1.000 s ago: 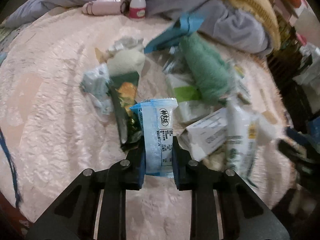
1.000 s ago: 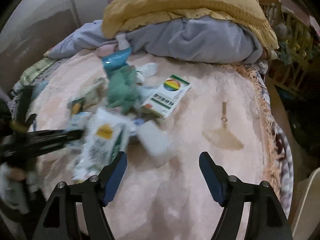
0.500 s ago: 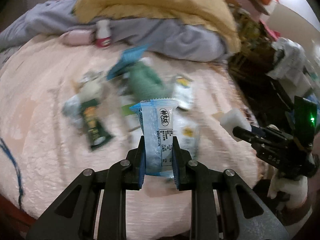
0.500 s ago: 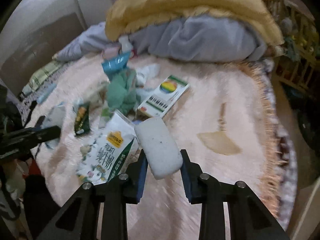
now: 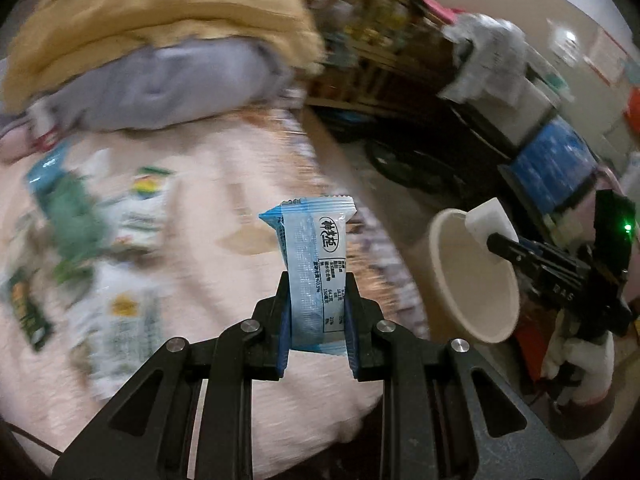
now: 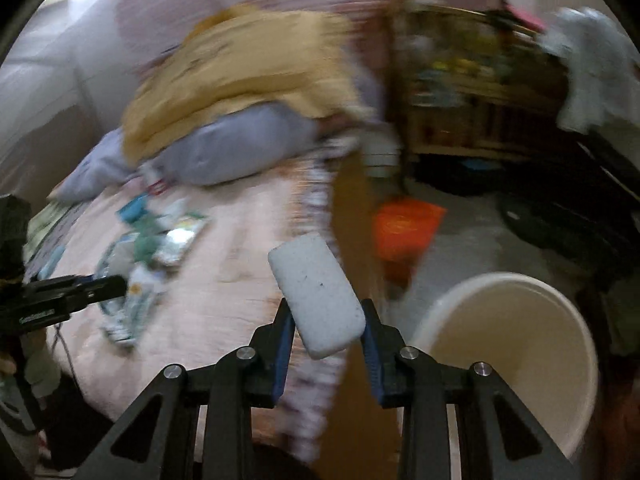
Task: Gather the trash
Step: 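Carry both items to the cream bucket and open both tools to drop them, then grasp the green snack bag with the left tool while the right tool grasps the milk bag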
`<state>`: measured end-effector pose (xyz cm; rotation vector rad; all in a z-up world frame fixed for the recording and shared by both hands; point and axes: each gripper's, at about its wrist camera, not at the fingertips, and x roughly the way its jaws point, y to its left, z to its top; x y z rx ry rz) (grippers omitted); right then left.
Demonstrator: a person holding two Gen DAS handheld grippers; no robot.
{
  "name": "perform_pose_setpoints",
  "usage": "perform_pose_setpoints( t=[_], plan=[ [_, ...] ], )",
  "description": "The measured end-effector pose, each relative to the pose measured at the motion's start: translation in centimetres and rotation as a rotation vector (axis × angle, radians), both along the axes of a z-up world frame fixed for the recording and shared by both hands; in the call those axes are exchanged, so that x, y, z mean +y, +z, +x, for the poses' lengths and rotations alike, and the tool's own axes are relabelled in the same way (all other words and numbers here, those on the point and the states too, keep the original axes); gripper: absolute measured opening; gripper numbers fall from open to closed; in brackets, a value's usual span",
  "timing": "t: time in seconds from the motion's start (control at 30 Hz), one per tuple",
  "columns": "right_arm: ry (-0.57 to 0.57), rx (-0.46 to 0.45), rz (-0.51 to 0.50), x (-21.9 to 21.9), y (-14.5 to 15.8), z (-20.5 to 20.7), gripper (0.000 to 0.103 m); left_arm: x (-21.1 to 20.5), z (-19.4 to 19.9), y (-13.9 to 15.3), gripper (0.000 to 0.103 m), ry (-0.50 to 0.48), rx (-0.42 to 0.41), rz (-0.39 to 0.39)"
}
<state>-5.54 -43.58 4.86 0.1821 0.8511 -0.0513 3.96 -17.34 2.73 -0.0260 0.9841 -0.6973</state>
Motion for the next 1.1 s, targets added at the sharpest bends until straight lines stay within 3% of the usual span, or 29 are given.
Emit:
perform_pose_setpoints(
  t=[0.23, 0.4, 0.47, 0.5, 0.53, 0.57, 0.67, 0.87, 1.0, 1.1],
  plan=[
    [-0.200, 0.045, 0.030, -9.1, -2.2, -4.0, 0.030, -10.7, -1.3, 0.2, 0.020, -0.168, 0.036, -0.045],
    [-0.277, 0.071, 0.048, -12.2, -4.3, -5.2, 0.034, -16.9, -1.8, -1.1, 0.022, -0.235, 0.051, -0.056],
    [-0.291, 0.068, 0.063, -12.9, -4.6, -5.5, 0.046, -18.5, -2.0, -1.7, 0.032, -0.267, 0.074, -0.086],
    [-0.299, 0.069, 0.065, -13.1, -4.7, -5.6, 0.047, -19.1, -2.0, -2.1, 0.046, -0.280, 0.098, -0.106],
    [-0.306, 0.067, 0.072, -13.4, -4.8, -5.7, 0.048, -19.5, -2.0, -2.4, 0.054, -0.283, 0.117, -0.121],
    [-0.308, 0.065, 0.082, -13.6, -4.9, -5.8, 0.051, -19.8, -2.0, -2.6, 0.054, -0.280, 0.133, -0.130],
    [-0.303, 0.053, 0.103, -13.5, -4.9, -5.9, 0.065, -19.9, -1.9, -3.0, 0.054, -0.258, 0.143, -0.108],
    [-0.228, 0.062, 0.123, -11.2, -5.4, -4.7, 0.066, -16.5, -2.1, -2.3, 0.054, -0.160, 0.017, 0.014],
    [-0.130, 0.044, 0.160, -7.6, -4.6, -2.9, 0.066, -12.1, -2.1, -1.7, 0.054, -0.060, -0.092, 0.099],
    [-0.065, 0.054, 0.143, -4.4, -4.0, -1.3, 0.066, -8.5, -1.6, -1.7, 0.054, 0.024, -0.121, 0.139]
  ],
)
